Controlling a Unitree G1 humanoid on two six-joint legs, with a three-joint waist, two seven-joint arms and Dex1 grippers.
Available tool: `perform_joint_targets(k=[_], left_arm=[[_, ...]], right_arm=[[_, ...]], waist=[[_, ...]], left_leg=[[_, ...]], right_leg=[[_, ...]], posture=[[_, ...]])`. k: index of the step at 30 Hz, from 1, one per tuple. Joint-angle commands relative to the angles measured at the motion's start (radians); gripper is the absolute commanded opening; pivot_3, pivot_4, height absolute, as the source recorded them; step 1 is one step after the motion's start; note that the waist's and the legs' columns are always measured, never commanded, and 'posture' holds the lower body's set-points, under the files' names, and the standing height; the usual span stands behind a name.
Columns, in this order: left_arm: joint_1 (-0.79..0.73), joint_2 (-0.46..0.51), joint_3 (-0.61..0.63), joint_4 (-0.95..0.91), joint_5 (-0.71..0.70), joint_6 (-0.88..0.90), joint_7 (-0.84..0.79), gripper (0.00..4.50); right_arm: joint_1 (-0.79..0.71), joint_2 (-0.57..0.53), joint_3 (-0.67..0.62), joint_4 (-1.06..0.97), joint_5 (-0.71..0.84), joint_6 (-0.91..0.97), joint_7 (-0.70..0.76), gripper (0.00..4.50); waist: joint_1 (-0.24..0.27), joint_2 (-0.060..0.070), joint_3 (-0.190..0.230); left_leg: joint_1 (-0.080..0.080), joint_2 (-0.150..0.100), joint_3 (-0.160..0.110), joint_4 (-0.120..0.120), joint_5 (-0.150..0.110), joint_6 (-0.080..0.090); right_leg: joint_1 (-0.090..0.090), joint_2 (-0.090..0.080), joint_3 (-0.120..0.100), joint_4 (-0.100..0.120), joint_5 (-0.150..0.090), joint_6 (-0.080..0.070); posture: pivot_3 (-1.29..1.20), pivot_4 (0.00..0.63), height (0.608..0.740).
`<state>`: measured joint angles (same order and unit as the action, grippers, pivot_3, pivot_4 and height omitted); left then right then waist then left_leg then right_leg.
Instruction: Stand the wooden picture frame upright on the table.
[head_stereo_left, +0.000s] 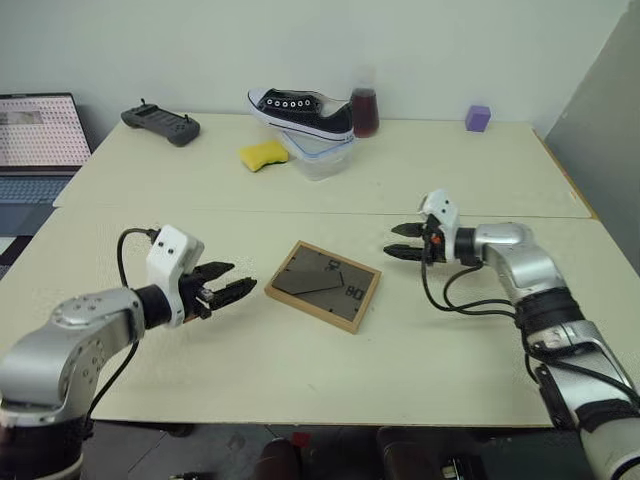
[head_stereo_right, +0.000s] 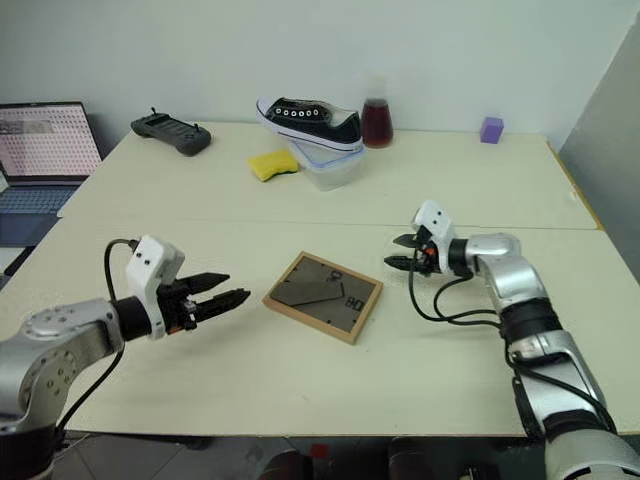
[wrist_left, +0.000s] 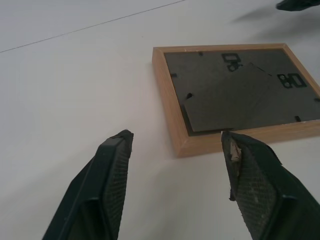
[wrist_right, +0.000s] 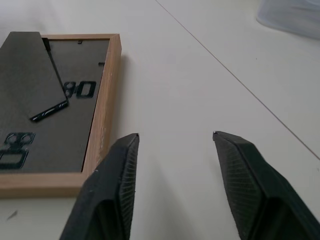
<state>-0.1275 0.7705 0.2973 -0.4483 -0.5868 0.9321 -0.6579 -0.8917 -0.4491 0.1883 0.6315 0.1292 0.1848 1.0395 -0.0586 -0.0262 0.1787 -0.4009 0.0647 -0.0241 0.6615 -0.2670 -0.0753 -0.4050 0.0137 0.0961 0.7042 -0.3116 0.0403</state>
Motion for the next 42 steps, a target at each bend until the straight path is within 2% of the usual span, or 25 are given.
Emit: perform_joint_targets(k=[1, 5, 7, 10, 14, 18, 26, 32, 36, 39, 42], left_arm=[[0.049, -0.043, -0.010, -0.036, 0.036, -0.049, 0.056, 2.12], [0.063, -0.082, -0.046, -0.027, 0.068, -0.082, 0.090, 1.12], [0.068, -0.094, -0.076, -0.016, 0.092, -0.109, 0.096, 0.71], [0.074, -0.117, -0.117, 0.005, 0.119, -0.142, 0.100, 0.01], [0.044, -0.144, -0.218, 0.060, 0.167, -0.180, 0.094, 0.01], [-0.061, -0.192, -0.320, 0.163, 0.220, -0.228, 0.087, 0.01], [-0.172, -0.249, -0.416, 0.248, 0.277, -0.275, 0.051, 0.01], [-0.173, -0.241, -0.427, 0.215, 0.270, -0.260, 0.005, 0.01], [-0.166, -0.215, -0.458, 0.174, 0.281, -0.243, -0.026, 0.01], [-0.156, -0.174, -0.401, 0.159, 0.253, -0.204, -0.044, 0.01], [-0.138, -0.091, -0.308, 0.120, 0.172, -0.139, -0.118, 0.01]], right_arm=[[-0.035, 0.024, 0.009, 0.069, -0.048, -0.091, -0.016, 1.47], [-0.023, 0.031, 0.022, 0.096, -0.084, -0.135, -0.008, 0.37], [-0.001, 0.034, 0.039, 0.084, -0.099, -0.146, 0.005, 0.00], [0.035, 0.040, 0.056, 0.049, -0.114, -0.151, 0.014, 0.00], [0.109, 0.055, 0.064, -0.084, -0.102, -0.090, 0.011, 0.00], [0.219, 0.039, 0.080, -0.327, -0.073, 0.033, 0.035, 0.00], [0.371, -0.014, 0.086, -0.691, -0.016, 0.272, 0.035, 0.00], [0.418, -0.035, 0.092, -0.743, -0.027, 0.297, 0.007, 0.00], [0.445, -0.106, 0.070, -0.714, -0.053, 0.253, 0.010, 0.00], [0.460, -0.157, 0.041, -0.697, -0.059, 0.226, -0.002, 0.00], [0.459, -0.172, 0.016, -0.680, -0.047, 0.216, -0.018, 0.00]], waist=[[0.004, 0.000, 0.000], [0.006, 0.000, 0.000], [0.006, 0.000, 0.000], [0.004, 0.000, 0.000], [0.004, 0.000, 0.000], [0.010, 0.000, 0.000], [0.025, 0.000, 0.000], [0.024, 0.000, 0.000], [0.029, 0.000, 0.000], [0.030, 0.000, 0.000], [0.025, 0.000, 0.000]], left_leg=[[0.000, 0.000, 0.000, 0.000, 0.000, 0.000], [0.000, -0.001, 0.000, 0.000, 0.000, 0.000], [0.000, -0.001, 0.000, 0.000, 0.000, 0.000], [0.000, -0.001, 0.000, 0.000, 0.000, 0.000], [0.000, -0.001, 0.000, 0.000, 0.000, 0.000], [0.000, -0.001, -0.001, 0.000, 0.000, 0.000], [0.000, -0.001, -0.001, 0.001, 0.000, 0.000], [0.000, -0.001, -0.001, 0.001, 0.000, 0.000], [0.000, -0.001, -0.001, 0.001, 0.000, 0.000], [-0.001, -0.002, 0.000, 0.001, 0.000, 0.000], [0.000, -0.001, -0.001, 0.001, 0.000, 0.000]], right_leg=[[0.000, 0.000, 0.000, 0.000, 0.000, 0.000], [0.000, -0.001, -0.001, 0.000, 0.000, 0.000], [0.000, -0.001, 0.000, 0.000, 0.000, 0.000], [0.000, -0.001, 0.000, 0.000, 0.000, 0.000], [0.000, -0.001, 0.000, 0.000, 0.000, 0.000], [0.000, -0.001, -0.001, 0.001, 0.000, 0.000], [0.001, -0.001, -0.001, 0.001, 0.000, 0.000], [0.001, 0.000, 0.000, 0.001, 0.000, 0.000], [0.001, 0.000, 0.000, 0.000, 0.000, 0.000], [0.001, -0.001, 0.000, 0.000, 0.000, 0.000], [0.001, 0.000, -0.001, 0.000, 0.000, 0.000]], posture=[[0.00, 0.150, 0.740], [0.00, 0.150, 0.740], [0.00, 0.150, 0.740], [0.00, 0.150, 0.740], [0.00, 0.150, 0.740], [0.00, 0.150, 0.740], [0.00, 0.150, 0.740], [0.00, 0.150, 0.740], [0.00, 0.150, 0.740], [0.00, 0.150, 0.740], [0.00, 0.150, 0.740]])
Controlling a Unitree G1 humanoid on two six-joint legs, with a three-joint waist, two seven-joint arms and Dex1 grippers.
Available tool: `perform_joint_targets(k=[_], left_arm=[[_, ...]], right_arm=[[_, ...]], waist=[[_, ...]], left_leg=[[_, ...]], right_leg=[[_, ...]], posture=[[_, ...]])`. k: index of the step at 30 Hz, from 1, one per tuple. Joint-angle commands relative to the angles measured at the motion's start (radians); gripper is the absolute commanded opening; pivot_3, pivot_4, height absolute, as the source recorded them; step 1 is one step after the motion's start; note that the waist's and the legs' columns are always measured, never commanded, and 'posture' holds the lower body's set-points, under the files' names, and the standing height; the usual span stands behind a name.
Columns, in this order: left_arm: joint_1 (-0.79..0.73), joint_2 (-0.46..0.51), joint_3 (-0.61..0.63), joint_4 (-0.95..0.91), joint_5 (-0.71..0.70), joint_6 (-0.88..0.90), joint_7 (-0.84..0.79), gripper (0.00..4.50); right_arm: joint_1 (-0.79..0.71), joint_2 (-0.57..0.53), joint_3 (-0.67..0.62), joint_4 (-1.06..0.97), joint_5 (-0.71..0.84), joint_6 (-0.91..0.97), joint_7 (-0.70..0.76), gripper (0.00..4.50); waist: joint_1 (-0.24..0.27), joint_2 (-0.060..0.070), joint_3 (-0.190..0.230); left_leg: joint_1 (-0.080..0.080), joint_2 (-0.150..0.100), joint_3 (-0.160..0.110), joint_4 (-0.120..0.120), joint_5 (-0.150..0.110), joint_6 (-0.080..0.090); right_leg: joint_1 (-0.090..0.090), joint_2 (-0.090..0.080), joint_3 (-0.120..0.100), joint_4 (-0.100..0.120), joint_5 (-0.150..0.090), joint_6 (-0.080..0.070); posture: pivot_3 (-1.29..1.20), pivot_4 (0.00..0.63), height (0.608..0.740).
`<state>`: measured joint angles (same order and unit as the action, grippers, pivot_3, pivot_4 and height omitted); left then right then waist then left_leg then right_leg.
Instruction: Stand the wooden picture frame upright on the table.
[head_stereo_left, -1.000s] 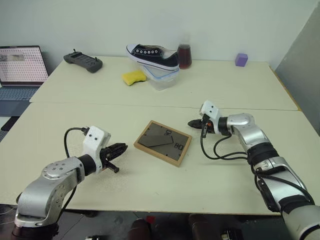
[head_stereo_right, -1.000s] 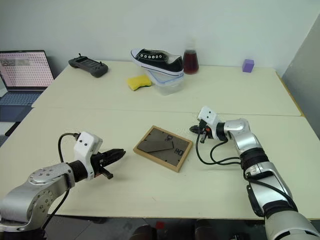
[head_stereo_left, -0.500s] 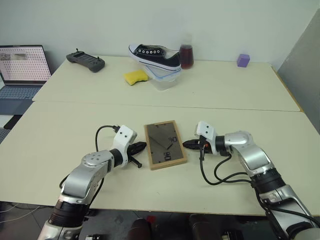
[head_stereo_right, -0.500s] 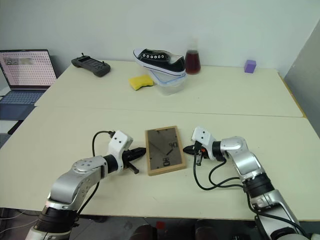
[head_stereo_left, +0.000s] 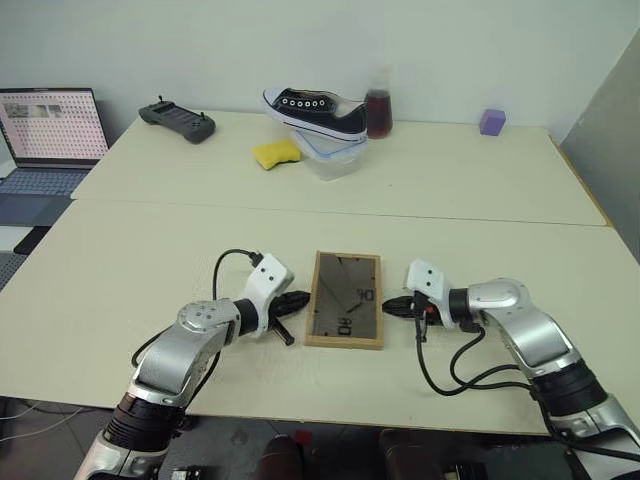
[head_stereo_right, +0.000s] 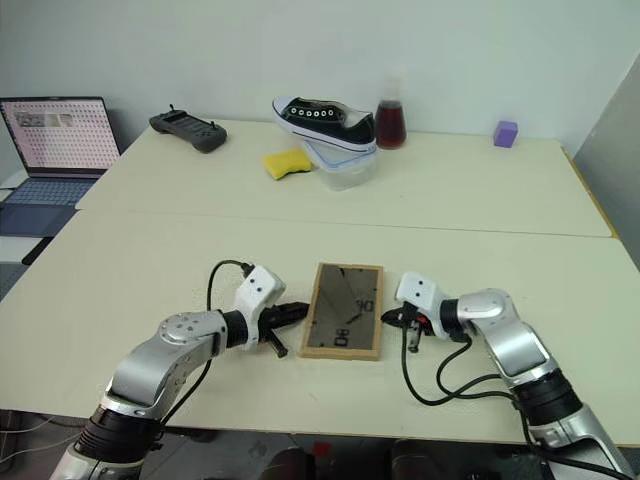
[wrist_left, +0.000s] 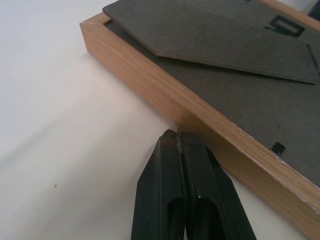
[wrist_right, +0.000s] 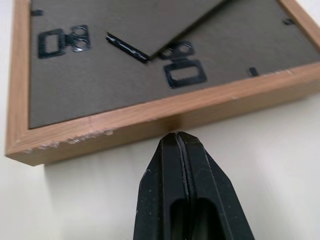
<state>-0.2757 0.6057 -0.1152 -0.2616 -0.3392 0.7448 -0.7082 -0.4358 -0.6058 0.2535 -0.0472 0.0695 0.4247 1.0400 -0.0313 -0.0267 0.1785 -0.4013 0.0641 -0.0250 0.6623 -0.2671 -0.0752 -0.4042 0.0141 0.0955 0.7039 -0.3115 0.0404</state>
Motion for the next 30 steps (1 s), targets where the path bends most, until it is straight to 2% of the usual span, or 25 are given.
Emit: perform_joint_targets(k=[1, 3, 7, 10, 11, 13, 20, 24, 26, 30], left_arm=[[0.016, 0.117, 0.139, -0.072, -0.112, 0.076, -0.110, 0.01], [0.023, 0.209, 0.187, -0.062, -0.176, 0.123, -0.202, 0.01], [-0.023, 0.280, 0.275, 0.013, -0.382, 0.357, -0.304, 0.76], [-0.114, 0.235, 0.357, 0.142, -0.555, 0.664, -0.306, 1.35], [-0.155, 0.197, 0.385, 0.230, -0.574, 0.765, -0.284, 1.58], [-0.174, 0.162, 0.385, 0.311, -0.571, 0.842, -0.247, 1.99], [-0.134, 0.160, 0.287, 0.340, -0.647, 0.870, -0.225, 3.46], [-0.114, 0.106, 0.258, 0.346, -0.637, 0.863, -0.193, 4.35], [-0.093, 0.071, 0.236, 0.331, -0.620, 0.834, -0.181, 4.43], [-0.111, -0.053, 0.266, 0.403, -0.565, 0.770, -0.081, 4.43]], right_arm=[[-0.005, -0.005, -0.059, 0.009, 0.023, -0.019, -0.032, 0.00], [-0.023, 0.018, -0.064, 0.045, 0.021, -0.029, -0.058, 0.00], [-0.040, 0.058, -0.056, 0.086, 0.015, -0.048, -0.083, 0.00], [-0.038, 0.079, -0.045, 0.110, 0.011, -0.060, -0.088, 0.00], [-0.038, 0.089, -0.038, 0.118, 0.009, -0.063, -0.094, 0.00], [-0.037, 0.106, -0.030, 0.118, 0.011, -0.058, -0.099, 0.00], [-0.024, 0.149, -0.011, 0.054, 0.016, -0.017, -0.118, 0.00], [-0.029, 0.200, 0.018, 0.030, 0.015, 0.009, -0.146, 0.00], [-0.040, 0.233, 0.026, 0.027, 0.017, 0.025, -0.166, 0.00], [-0.050, 0.285, 0.032, 0.020, 0.022, 0.053, -0.197, 0.00]], waist=[[-0.007, 0.000, 0.000], [-0.017, 0.000, 0.000], [-0.025, 0.000, 0.000], [-0.020, -0.001, 0.001], [-0.019, 0.000, 0.001], [-0.018, -0.001, 0.000], [-0.032, -0.001, 0.000], [-0.032, -0.001, 0.000], [-0.030, -0.001, 0.000], [-0.023, 0.001, -0.001]], left_leg=[[0.001, 0.000, 0.000, 0.000, 0.000, 0.000], [0.001, 0.001, 0.000, -0.001, 0.000, 0.000], [0.001, 0.001, 0.000, -0.001, 0.000, 0.000], [0.000, 0.000, 0.000, 0.000, 0.000, 0.000], [0.000, 0.000, -0.001, 0.000, 0.000, 0.000], [0.000, 0.000, -0.001, 0.000, 0.000, 0.000], [0.001, 0.001, -0.002, -0.001, 0.000, 0.000], [0.002, 0.001, -0.002, 0.000, 0.000, 0.000], [0.002, 0.001, -0.001, 0.000, 0.000, 0.000], [0.002, 0.000, -0.001, 0.000, 0.000, 0.000]], right_leg=[[0.000, 0.000, 0.000, 0.000, 0.000, 0.000], [0.000, 0.002, 0.000, 0.001, 0.000, 0.000], [0.000, 0.001, 0.000, 0.001, -0.001, -0.001], [0.000, 0.001, -0.001, 0.001, -0.001, -0.001], [0.000, 0.001, -0.002, 0.001, -0.001, -0.001], [0.000, 0.001, -0.003, 0.001, -0.001, -0.001], [-0.001, 0.001, -0.002, 0.004, -0.001, -0.002], [-0.001, 0.001, -0.001, 0.006, -0.002, -0.002], [-0.001, 0.001, -0.001, 0.006, -0.002, -0.002], [-0.001, 0.001, -0.001, 0.007, -0.002, -0.002]], posture=[[0.00, 0.150, 0.740], [0.00, 0.150, 0.740], [0.00, 0.150, 0.740], [0.00, 0.150, 0.740], [0.00, 0.150, 0.740], [0.00, 0.150, 0.740], [0.00, 0.150, 0.740], [0.00, 0.150, 0.740], [0.00, 0.150, 0.740], [0.00, 0.150, 0.740]])
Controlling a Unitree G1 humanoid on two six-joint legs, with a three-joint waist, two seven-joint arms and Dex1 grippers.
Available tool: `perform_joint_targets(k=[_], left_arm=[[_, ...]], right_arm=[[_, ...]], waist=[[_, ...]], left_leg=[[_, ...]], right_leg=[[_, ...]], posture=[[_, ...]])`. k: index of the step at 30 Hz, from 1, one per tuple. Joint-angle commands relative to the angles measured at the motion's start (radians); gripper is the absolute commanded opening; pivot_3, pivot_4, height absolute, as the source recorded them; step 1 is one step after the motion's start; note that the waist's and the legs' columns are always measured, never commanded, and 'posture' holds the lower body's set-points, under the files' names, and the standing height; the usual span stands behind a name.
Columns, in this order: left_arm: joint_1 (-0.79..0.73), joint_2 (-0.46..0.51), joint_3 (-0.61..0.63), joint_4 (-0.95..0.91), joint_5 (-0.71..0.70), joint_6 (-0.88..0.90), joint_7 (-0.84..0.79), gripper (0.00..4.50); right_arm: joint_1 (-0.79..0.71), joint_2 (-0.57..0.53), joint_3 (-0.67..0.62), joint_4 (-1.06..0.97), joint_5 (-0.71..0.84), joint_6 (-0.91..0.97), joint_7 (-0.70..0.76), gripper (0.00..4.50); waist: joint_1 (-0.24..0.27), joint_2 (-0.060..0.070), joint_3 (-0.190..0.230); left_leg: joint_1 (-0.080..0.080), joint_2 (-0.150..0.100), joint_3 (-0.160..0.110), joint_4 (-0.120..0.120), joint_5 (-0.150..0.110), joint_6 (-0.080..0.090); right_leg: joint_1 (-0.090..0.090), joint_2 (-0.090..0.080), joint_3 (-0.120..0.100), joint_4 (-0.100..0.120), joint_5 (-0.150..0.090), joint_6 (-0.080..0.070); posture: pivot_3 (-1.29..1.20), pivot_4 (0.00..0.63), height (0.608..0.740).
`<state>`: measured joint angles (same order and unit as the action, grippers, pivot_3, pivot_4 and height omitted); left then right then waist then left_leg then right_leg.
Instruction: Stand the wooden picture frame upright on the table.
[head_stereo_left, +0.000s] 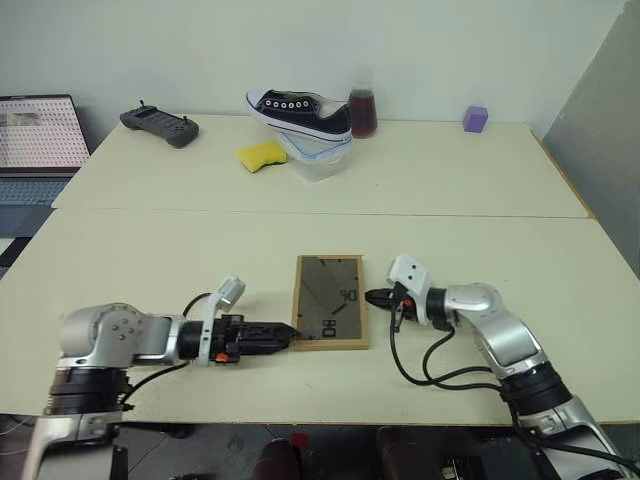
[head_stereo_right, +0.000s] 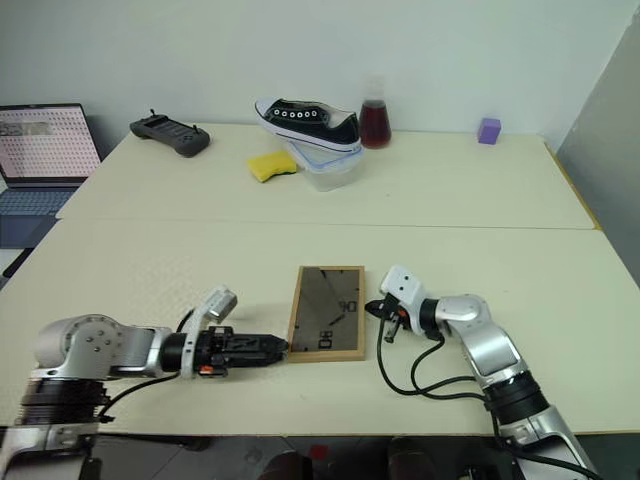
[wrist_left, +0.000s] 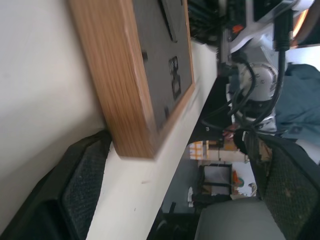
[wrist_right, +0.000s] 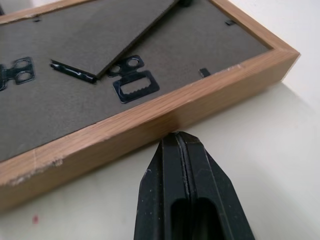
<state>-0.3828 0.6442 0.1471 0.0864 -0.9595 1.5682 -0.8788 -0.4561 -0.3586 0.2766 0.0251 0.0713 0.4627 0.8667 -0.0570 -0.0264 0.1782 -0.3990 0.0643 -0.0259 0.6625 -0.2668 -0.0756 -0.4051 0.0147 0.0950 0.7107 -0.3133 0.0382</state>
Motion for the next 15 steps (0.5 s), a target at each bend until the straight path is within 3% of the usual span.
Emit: perform_joint_targets(k=[1, 6, 10, 15], left_arm=[[-0.011, -0.109, 0.012, 0.068, 0.060, -0.059, 0.100, 4.43], [-0.029, -0.150, 0.030, 0.075, 0.069, -0.075, 0.131, 4.43], [-0.003, -0.127, 0.020, 0.014, 0.067, -0.099, 0.118, 3.79], [0.006, -0.120, 0.074, -0.030, 0.021, -0.070, 0.129, 2.62]], right_arm=[[-0.027, 0.042, 0.011, -0.054, 0.018, 0.017, -0.027, 0.00], [-0.012, 0.034, 0.011, -0.051, 0.007, 0.012, -0.034, 0.00], [-0.017, 0.011, -0.013, -0.026, 0.001, -0.003, -0.051, 0.00], [-0.025, -0.011, -0.039, 0.019, -0.006, -0.032, -0.084, 0.00]], waist=[[0.012, 0.002, -0.002], [0.032, 0.003, -0.004], [0.028, 0.003, -0.004], [0.022, 0.003, -0.004]], left_leg=[[0.000, 0.000, 0.000, 0.001, 0.000, 0.000], [0.000, -0.003, 0.000, 0.002, 0.000, 0.000], [0.000, -0.003, 0.000, 0.002, 0.000, 0.000], [0.000, -0.001, 0.000, 0.002, 0.000, 0.000]], right_leg=[[0.001, -0.001, 0.000, 0.000, 0.000, 0.000], [0.003, -0.003, -0.001, 0.000, 0.000, 0.001], [0.003, -0.003, -0.001, 0.000, 0.000, 0.001], [0.001, -0.001, 0.000, 0.000, 0.000, 0.000]], posture=[[0.00, 0.150, 0.740], [0.00, 0.150, 0.740], [0.00, 0.150, 0.740], [0.00, 0.150, 0.740]])
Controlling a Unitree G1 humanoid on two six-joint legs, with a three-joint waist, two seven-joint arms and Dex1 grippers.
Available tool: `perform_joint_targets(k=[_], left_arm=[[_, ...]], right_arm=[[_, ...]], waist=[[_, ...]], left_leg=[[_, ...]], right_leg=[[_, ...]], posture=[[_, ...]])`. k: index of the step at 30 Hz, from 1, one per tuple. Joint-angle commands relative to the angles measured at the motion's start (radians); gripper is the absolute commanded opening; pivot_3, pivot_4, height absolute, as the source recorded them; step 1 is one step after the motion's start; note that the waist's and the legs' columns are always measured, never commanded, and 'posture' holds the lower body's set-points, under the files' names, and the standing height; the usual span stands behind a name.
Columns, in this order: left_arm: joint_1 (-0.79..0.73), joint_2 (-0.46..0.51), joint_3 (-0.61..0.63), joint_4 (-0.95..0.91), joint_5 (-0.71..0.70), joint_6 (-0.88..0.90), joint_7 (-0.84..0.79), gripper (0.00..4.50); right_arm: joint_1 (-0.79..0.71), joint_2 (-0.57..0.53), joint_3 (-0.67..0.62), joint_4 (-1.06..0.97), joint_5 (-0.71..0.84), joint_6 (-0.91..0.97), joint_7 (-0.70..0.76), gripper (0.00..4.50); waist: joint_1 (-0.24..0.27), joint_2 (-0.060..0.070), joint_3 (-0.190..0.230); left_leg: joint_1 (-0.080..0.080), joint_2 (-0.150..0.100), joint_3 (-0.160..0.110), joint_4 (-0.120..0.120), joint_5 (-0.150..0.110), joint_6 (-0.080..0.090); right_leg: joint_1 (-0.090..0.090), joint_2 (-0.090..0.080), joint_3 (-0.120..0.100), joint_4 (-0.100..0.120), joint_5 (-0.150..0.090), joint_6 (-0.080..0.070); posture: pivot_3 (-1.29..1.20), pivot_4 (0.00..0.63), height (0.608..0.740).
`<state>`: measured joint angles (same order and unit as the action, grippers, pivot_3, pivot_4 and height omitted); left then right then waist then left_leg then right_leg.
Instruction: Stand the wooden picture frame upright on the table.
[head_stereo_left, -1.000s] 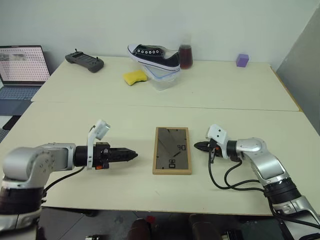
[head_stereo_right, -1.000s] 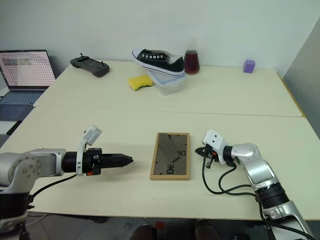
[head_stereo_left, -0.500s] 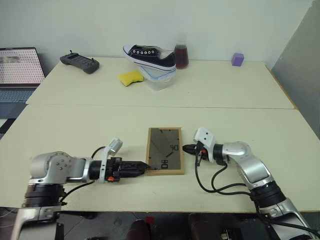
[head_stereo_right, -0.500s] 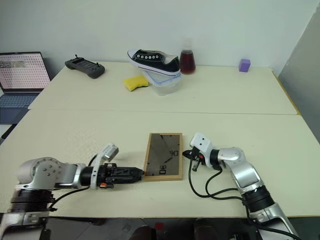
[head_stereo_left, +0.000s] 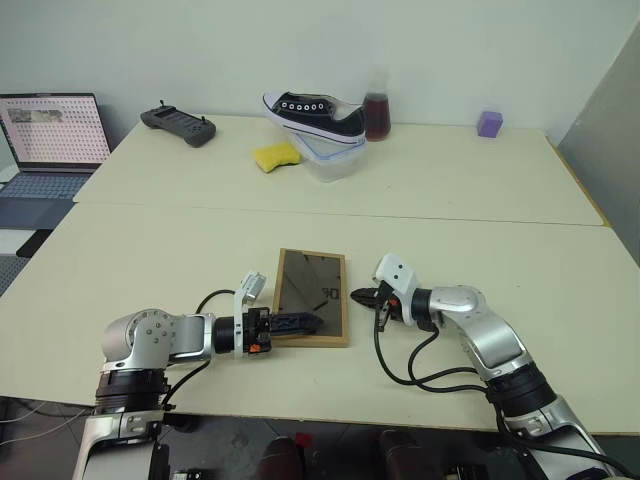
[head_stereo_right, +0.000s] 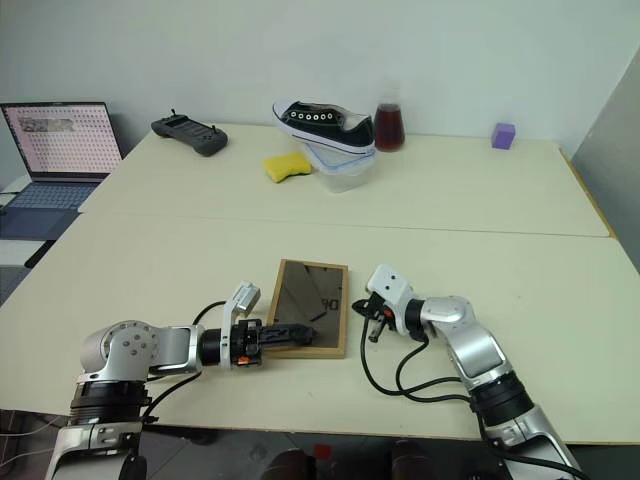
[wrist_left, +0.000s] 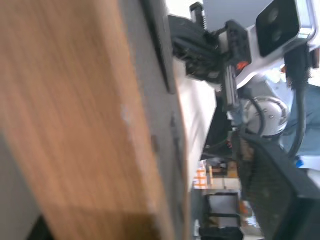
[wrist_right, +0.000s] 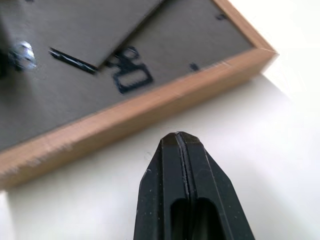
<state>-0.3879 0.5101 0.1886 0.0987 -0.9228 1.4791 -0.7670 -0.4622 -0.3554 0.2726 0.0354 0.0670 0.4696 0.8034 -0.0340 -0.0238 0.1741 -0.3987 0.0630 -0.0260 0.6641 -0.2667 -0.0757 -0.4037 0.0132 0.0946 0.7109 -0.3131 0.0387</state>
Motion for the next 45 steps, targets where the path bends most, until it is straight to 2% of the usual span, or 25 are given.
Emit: perform_joint_targets(k=[1, 5, 7, 11, 12, 13, 16, 24, 26, 30, 37, 41, 45], left_arm=[[0.011, 0.016, 0.043, -0.055, -0.026, 0.031, 0.021, 2.39], [0.038, 0.041, 0.023, -0.147, -0.014, -0.019, 0.018, 1.50], [0.025, 0.013, 0.053, -0.165, -0.020, -0.028, 0.054, 1.33], [-0.033, -0.044, 0.088, -0.174, -0.004, -0.027, 0.160, 1.32], [-0.049, -0.054, 0.097, -0.178, -0.010, -0.025, 0.174, 1.32], [-0.077, -0.050, 0.095, -0.195, -0.024, -0.030, 0.167, 1.32], [-0.140, -0.025, 0.071, -0.238, -0.036, -0.083, 0.125, 1.32], [-0.179, 0.021, 0.006, -0.326, 0.010, -0.252, 0.061, 1.32], [-0.171, 0.028, -0.008, -0.358, 0.012, -0.273, 0.055, 1.32], [-0.169, -0.008, -0.006, -0.359, 0.012, -0.283, 0.105, 1.32], [-0.168, -0.029, -0.030, -0.357, 0.023, -0.296, 0.124, 1.32], [-0.167, -0.024, -0.011, -0.347, 0.002, -0.277, 0.126, 1.32], [-0.157, -0.009, 0.028, -0.344, -0.068, -0.195, 0.124, 1.32]], right_arm=[[-0.024, -0.015, -0.047, 0.016, 0.002, -0.041, -0.026, 0.00], [-0.062, -0.011, -0.107, 0.029, 0.025, -0.043, -0.062, 0.00], [-0.103, 0.003, -0.163, -0.011, 0.086, -0.008, -0.063, 0.00], [-0.204, 0.025, -0.256, -0.088, 0.230, 0.125, -0.053, 0.00], [-0.228, 0.028, -0.273, -0.103, 0.264, 0.162, -0.051, 0.34], [-0.264, 0.025, -0.293, -0.133, 0.338, 0.235, -0.024, 0.40], [-0.334, 0.007, -0.299, -0.178, 0.461, 0.369, 0.032, 1.14], [-0.418, 0.019, -0.282, -0.069, 0.456, 0.374, -0.009, 2.95], [-0.437, 0.029, -0.278, -0.057, 0.455, 0.370, -0.024, 3.28], [-0.451, 0.085, -0.279, -0.074, 0.500, 0.396, -0.052, 4.26], [-0.391, 0.145, -0.204, -0.229, 0.578, 0.427, -0.012, 4.35], [-0.354, 0.084, -0.206, -0.289, 0.639, 0.473, 0.051, 4.35], [-0.300, -0.035, -0.231, -0.303, 0.637, 0.475, 0.097, 4.35]], waist=[[-0.001, 0.000, 0.000], [-0.008, -0.001, 0.001], [-0.009, -0.001, 0.001], [-0.008, -0.001, 0.001], [-0.008, -0.001, 0.001], [-0.007, -0.001, 0.001], [-0.007, -0.001, 0.002], [-0.008, -0.001, 0.002], [-0.008, -0.001, 0.003], [-0.011, -0.001, 0.002], [-0.014, -0.001, 0.003], [-0.013, -0.001, 0.003], [-0.014, -0.001, 0.003]], left_leg=[[0.000, 0.000, 0.000, 0.000, 0.000, 0.000], [-0.001, 0.001, 0.000, -0.001, 0.000, 0.000], [-0.001, 0.001, 0.000, -0.001, 0.000, 0.000], [-0.001, 0.001, 0.000, -0.001, 0.000, 0.000], [-0.001, 0.001, 0.000, -0.001, 0.000, 0.000], [-0.001, 0.001, 0.000, -0.001, 0.000, 0.000], [-0.002, 0.001, -0.001, -0.001, 0.000, 0.000], [-0.002, 0.001, 0.001, -0.003, 0.000, 0.000], [-0.003, 0.001, 0.000, -0.003, 0.000, 0.000], [-0.003, 0.001, 0.000, -0.003, 0.000, 0.000], [-0.004, 0.001, -0.001, -0.003, 0.000, 0.000], [-0.004, 0.001, -0.001, -0.003, 0.000, 0.000], [-0.004, 0.001, -0.001, -0.003, 0.000, 0.000]], right_leg=[[0.000, 0.000, 0.000, 0.000, 0.000, 0.000], [-0.001, 0.001, 0.001, 0.000, 0.000, 0.000], [-0.001, 0.001, 0.001, 0.000, 0.000, 0.000], [-0.002, 0.001, 0.000, 0.000, 0.000, 0.000], [-0.001, 0.001, 0.000, 0.000, 0.000, 0.000], [-0.001, 0.001, 0.000, 0.000, 0.000, 0.000], [-0.002, 0.001, -0.001, 0.000, 0.000, 0.000], [-0.001, 0.000, 0.000, -0.004, 0.000, 0.000], [-0.002, 0.001, 0.000, -0.004, 0.000, 0.000], [-0.002, 0.001, 0.000, -0.005, 0.000, 0.000], [-0.002, 0.001, -0.001, -0.005, 0.000, 0.000], [-0.002, 0.000, -0.001, -0.005, 0.000, 0.000], [-0.002, 0.001, -0.001, -0.006, 0.000, 0.000]], posture=[[0.00, 0.150, 0.740], [0.00, 0.150, 0.740], [0.00, 0.150, 0.740], [0.00, 0.150, 0.740], [0.00, 0.150, 0.740], [0.00, 0.150, 0.740], [0.00, 0.150, 0.740], [0.00, 0.150, 0.740], [0.00, 0.150, 0.740], [0.00, 0.150, 0.740], [0.00, 0.150, 0.740], [0.00, 0.150, 0.740], [0.00, 0.150, 0.740]])
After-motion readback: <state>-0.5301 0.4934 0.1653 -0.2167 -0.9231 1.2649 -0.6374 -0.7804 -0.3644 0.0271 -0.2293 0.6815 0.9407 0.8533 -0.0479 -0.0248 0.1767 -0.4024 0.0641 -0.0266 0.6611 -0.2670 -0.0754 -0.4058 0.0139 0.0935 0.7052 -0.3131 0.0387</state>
